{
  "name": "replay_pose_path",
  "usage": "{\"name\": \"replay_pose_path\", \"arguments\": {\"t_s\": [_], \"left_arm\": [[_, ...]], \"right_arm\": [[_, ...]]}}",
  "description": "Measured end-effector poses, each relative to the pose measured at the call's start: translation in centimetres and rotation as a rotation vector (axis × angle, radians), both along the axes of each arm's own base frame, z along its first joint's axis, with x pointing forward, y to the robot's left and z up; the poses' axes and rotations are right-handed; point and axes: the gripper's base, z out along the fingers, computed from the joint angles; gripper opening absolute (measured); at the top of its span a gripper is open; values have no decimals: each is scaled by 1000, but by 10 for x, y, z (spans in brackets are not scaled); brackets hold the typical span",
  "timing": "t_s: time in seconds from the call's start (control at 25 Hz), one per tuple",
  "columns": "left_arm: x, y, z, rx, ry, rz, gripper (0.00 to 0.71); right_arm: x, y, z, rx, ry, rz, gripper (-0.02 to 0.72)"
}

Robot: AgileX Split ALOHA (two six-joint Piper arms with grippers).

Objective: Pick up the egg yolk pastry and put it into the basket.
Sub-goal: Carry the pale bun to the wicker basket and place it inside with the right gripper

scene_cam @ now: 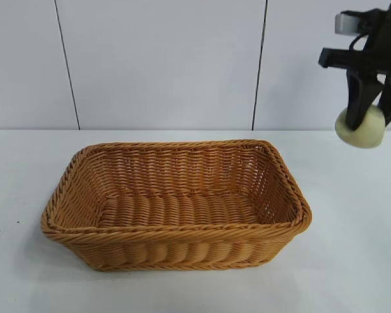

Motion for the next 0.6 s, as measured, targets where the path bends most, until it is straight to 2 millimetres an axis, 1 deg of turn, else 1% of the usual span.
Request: {"name": "replay_pose_path", "arguments": {"t_s": [0.08, 0.16, 0.28, 0.44, 0.6], "left_arm": [[0, 0, 0, 0, 0, 0, 696], [0, 0, 0, 0, 0, 0, 696], [0, 0, 0, 0, 0, 0, 696], [0, 0, 0, 0, 0, 0, 696], [0, 0, 0, 0, 0, 0, 696]], "right_arm": [[2, 1, 7, 11, -22, -2, 231], [3, 4, 9, 16, -29, 5, 231], [1, 21, 9, 17, -27, 49, 231], [-7, 61, 9, 22, -25, 144, 231], [-19, 110, 10, 35, -54, 245, 231]]}}
